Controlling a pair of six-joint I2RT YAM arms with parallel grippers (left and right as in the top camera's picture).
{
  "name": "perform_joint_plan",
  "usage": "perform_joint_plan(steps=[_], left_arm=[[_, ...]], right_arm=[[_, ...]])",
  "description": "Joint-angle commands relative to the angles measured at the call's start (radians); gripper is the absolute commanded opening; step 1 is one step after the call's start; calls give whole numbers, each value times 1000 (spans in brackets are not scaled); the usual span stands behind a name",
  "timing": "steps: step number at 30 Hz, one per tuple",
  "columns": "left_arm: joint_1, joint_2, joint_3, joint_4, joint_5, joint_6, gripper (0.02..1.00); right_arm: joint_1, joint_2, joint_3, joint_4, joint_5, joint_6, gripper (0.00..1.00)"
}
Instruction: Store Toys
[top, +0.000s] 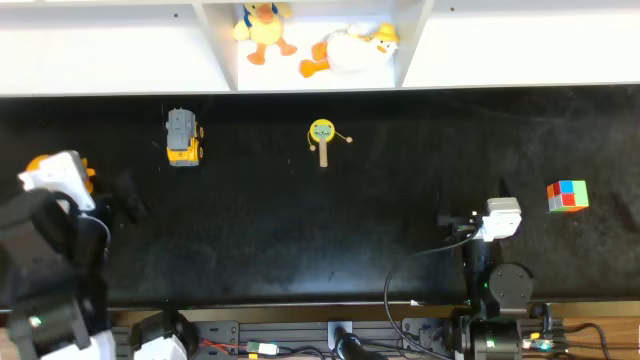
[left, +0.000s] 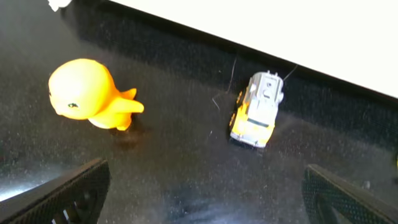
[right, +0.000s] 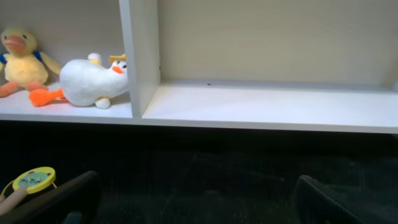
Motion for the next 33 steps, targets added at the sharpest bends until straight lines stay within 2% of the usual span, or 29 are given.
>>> perform_joint_plan(steps=[1,8,16,20,25,33], left_arm=[[45,82,90,-34,69,-5,996],[113,142,130,-51,92,14,996],[220,209,130,-59,119,170,996],[317,237,130,-73,187,249,998],[415,259,130,-79,280,415,996],[437,317,130,-80,276,663,998]], right_arm=[[-5,-9,-13,5,9,11,996],[-5,-9,-13,5,9,11,998],[-5,-9,-13,5,9,11,996],[-5,-9,-13,5,9,11,996],[-5,-9,-13,5,9,11,993],[-5,-9,-13,5,9,11,996]])
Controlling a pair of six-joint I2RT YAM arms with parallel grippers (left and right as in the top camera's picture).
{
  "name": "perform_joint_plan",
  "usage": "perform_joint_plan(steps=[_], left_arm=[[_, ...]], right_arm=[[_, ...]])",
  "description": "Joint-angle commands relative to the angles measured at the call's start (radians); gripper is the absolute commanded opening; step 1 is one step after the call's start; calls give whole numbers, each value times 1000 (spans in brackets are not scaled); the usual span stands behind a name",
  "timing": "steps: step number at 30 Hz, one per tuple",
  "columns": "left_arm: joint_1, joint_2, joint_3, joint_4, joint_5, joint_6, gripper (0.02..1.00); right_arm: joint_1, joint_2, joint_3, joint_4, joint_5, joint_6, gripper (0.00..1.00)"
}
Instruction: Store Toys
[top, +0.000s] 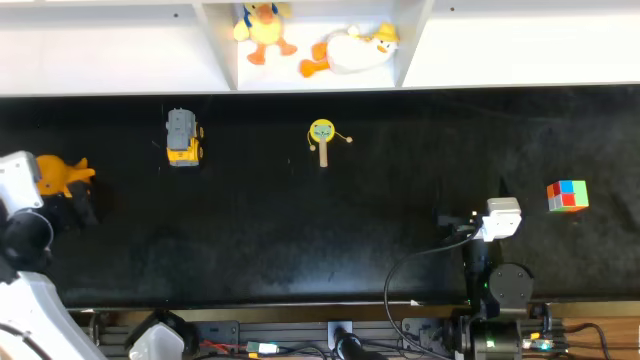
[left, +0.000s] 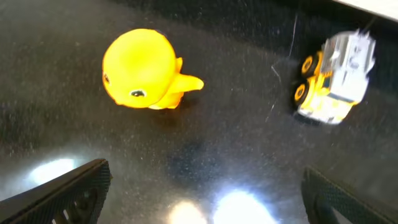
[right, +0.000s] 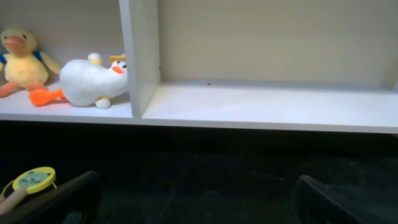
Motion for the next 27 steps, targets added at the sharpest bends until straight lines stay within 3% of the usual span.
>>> perform_joint_plan(steps=[1,7,16,27], left_arm=[[6,10,27,12,31,209,998],[18,55,27,45,27,263,998],[133,113,27,45,36,255,998],[135,173,27,116,-11,260,996]], right_arm=[[-5,-9,-13,5,9,11,993],[-5,-9,-13,5,9,11,996],[-5,-9,-13,5,9,11,996],[-5,-9,-13,5,8,11,996]])
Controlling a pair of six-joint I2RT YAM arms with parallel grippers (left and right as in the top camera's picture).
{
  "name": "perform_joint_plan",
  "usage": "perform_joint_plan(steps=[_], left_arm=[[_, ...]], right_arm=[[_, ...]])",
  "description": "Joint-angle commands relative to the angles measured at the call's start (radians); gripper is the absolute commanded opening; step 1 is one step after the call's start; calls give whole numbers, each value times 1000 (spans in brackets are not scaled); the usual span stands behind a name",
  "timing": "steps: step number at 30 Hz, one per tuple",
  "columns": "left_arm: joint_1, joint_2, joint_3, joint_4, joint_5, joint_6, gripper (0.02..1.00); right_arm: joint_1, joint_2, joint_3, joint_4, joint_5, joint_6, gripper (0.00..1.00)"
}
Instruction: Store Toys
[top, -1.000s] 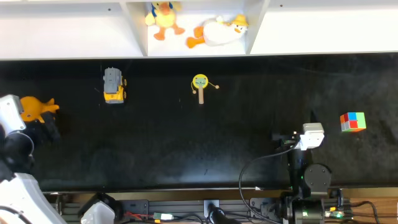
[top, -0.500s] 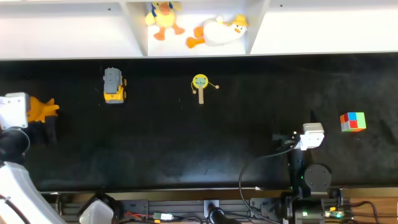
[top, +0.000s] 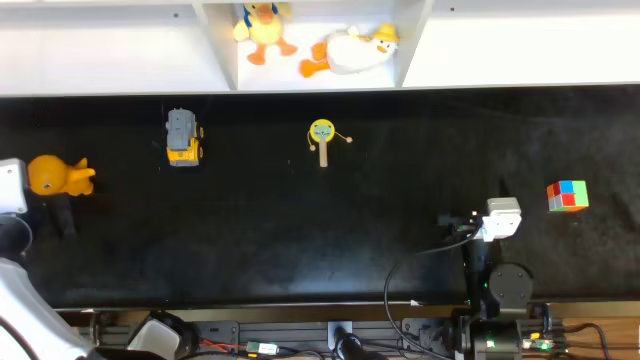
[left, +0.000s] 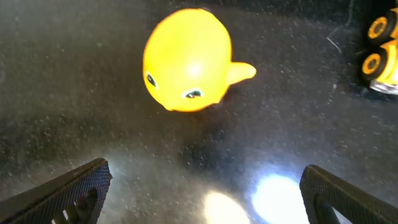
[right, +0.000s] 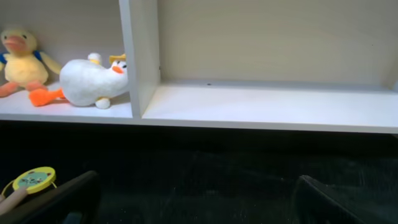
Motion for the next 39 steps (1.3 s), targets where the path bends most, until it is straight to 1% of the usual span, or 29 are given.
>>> perform_joint_plan(steps=[1,6,16,24,29,39], left_arm=[[5,24,27,43,-13,23,993],[5,67,27,105,-13,23,958],[5,169,27,195,-10,46,923],[5,210,27,260,34,49,921],[5,214,27,283,80,49,919],[5,232,27,284,116,50,910]], right_arm=[[-5,-9,-13,4,9,11,996],[-5,-9,-13,4,9,11,996],[-5,-9,-13,4,8,11,993],[-5,-9,-13,4,8,11,993],[-5,-9,-13,4,9,11,996],[-5,-9,-13,4,9,11,996]])
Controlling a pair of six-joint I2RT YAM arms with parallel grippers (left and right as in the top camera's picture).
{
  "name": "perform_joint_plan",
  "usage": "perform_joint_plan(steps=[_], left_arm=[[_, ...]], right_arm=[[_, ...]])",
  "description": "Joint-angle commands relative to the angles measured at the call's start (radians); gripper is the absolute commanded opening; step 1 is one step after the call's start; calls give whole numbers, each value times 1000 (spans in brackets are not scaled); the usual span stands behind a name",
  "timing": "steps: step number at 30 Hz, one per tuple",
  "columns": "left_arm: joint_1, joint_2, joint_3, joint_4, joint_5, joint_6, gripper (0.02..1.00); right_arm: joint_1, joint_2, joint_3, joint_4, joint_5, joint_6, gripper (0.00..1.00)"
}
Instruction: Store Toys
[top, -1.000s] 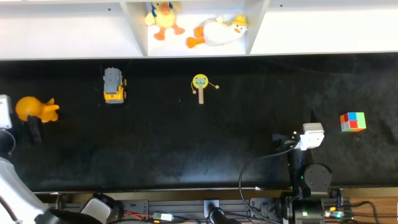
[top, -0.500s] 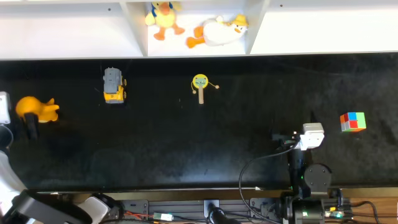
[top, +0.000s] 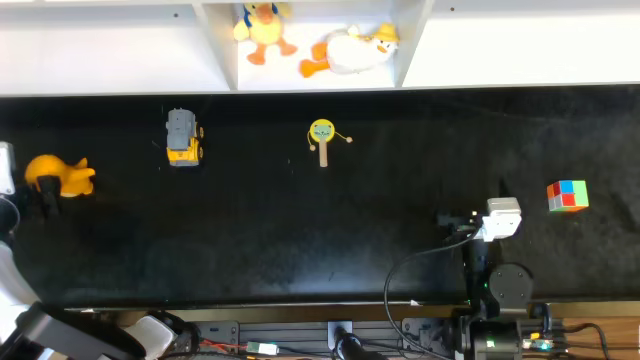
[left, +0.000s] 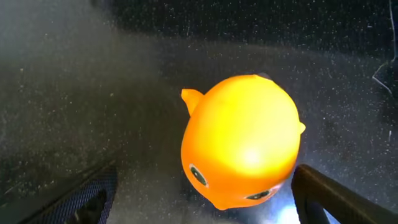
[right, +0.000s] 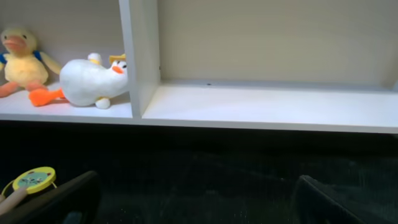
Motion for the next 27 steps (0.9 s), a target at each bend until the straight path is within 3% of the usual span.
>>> perform_joint_plan(steps=[1,7,14,27], left_arm=[[5,23,27,10,45,20,910],[5,37,27,13,50,20,897],[5,50,27,18,76,24,553],[5,53,27,11,106,23,172]], right_arm=[[-5,-9,-13,5,8,11,996],[-5,-9,-13,5,9,11,996],[-5,-9,-13,5,9,11,996],[-5,-9,-13,5,8,11,996]])
